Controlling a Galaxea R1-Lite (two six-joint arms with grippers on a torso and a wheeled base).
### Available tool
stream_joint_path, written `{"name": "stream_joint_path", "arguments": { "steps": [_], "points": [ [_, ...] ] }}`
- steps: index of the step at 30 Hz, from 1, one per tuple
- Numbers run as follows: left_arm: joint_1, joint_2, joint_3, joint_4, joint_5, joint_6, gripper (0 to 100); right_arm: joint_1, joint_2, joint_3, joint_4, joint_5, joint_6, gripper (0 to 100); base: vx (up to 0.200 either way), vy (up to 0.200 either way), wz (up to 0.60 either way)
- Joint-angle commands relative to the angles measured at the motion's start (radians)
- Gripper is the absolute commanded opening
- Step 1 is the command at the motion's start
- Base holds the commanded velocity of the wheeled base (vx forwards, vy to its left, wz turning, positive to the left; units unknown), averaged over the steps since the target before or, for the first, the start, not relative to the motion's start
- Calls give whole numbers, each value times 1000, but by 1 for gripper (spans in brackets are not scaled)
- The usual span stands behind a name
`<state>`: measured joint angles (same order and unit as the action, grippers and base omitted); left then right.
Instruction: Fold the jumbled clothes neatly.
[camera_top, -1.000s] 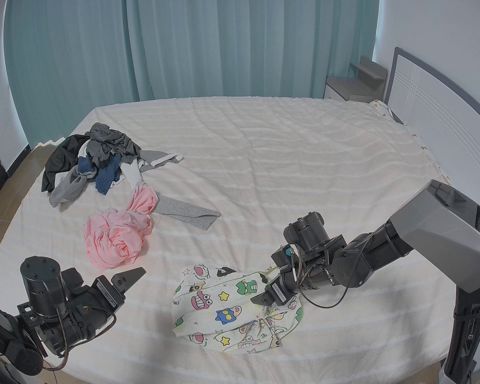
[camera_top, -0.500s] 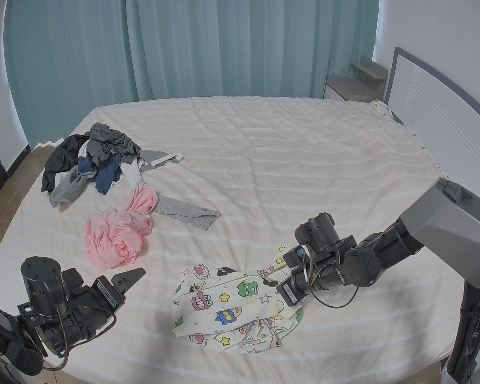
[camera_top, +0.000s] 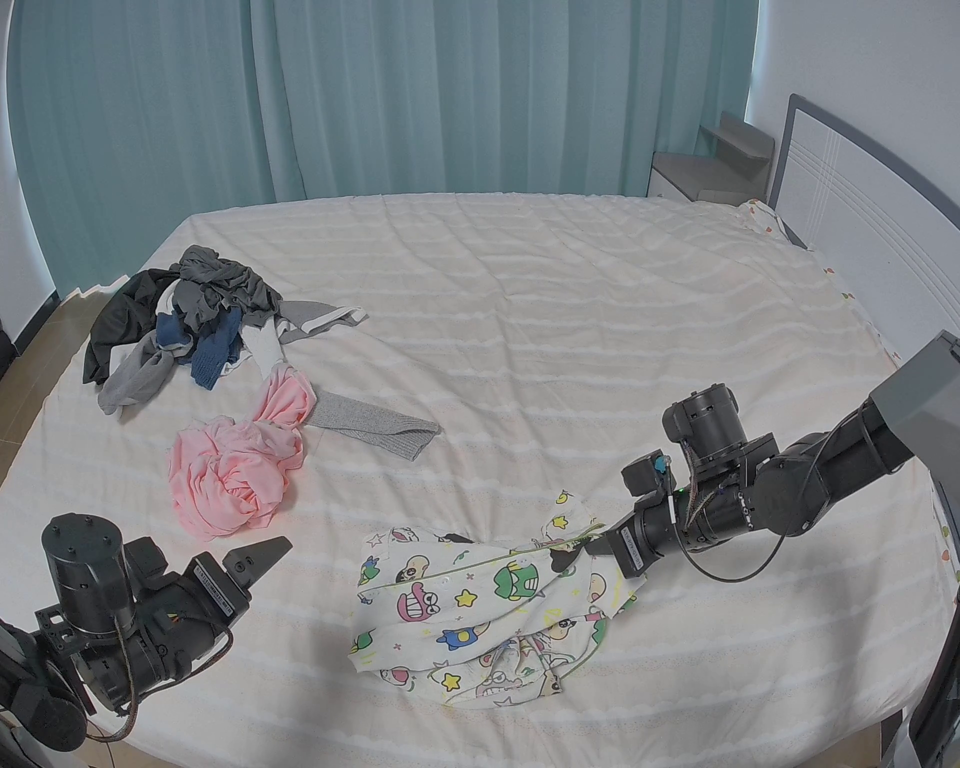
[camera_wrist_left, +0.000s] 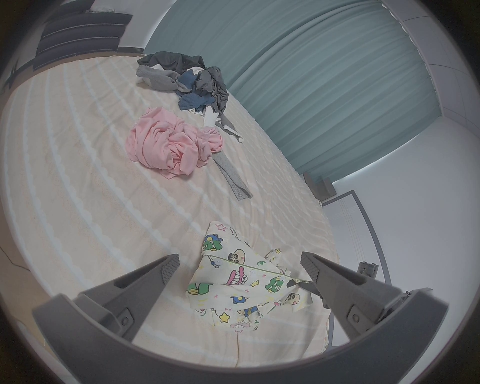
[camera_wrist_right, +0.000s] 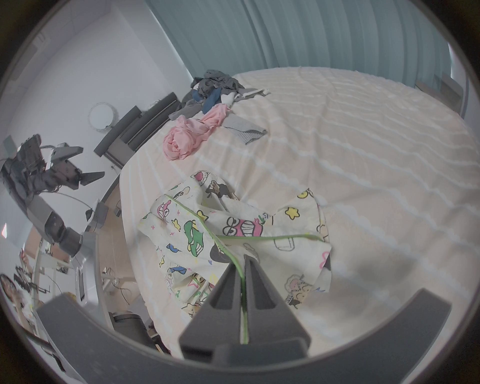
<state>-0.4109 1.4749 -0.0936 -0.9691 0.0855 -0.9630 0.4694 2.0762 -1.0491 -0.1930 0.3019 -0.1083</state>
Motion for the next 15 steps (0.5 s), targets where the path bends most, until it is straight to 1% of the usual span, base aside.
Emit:
{"name": "stream_joint_path", "arguments": {
  "steps": [1,5,8,10,15],
  "points": [
    [0,2,0,0,0,0,100,-11,-8,1,4,32,-88,0,0,0,0],
    [0,4,0,0,0,0,100,-12,1,5,20,34,-154,0,0,0,0],
    [-2,4,0,0,0,0,100,-25,4,-20,86,39,-211,0,0,0,0],
    [-3,4,2,0,0,0,100,-20,5,-40,129,43,-225,0,0,0,0],
    [-3,4,6,0,0,0,100,-18,19,-84,167,49,-252,0,0,0,0]
  ]
}}
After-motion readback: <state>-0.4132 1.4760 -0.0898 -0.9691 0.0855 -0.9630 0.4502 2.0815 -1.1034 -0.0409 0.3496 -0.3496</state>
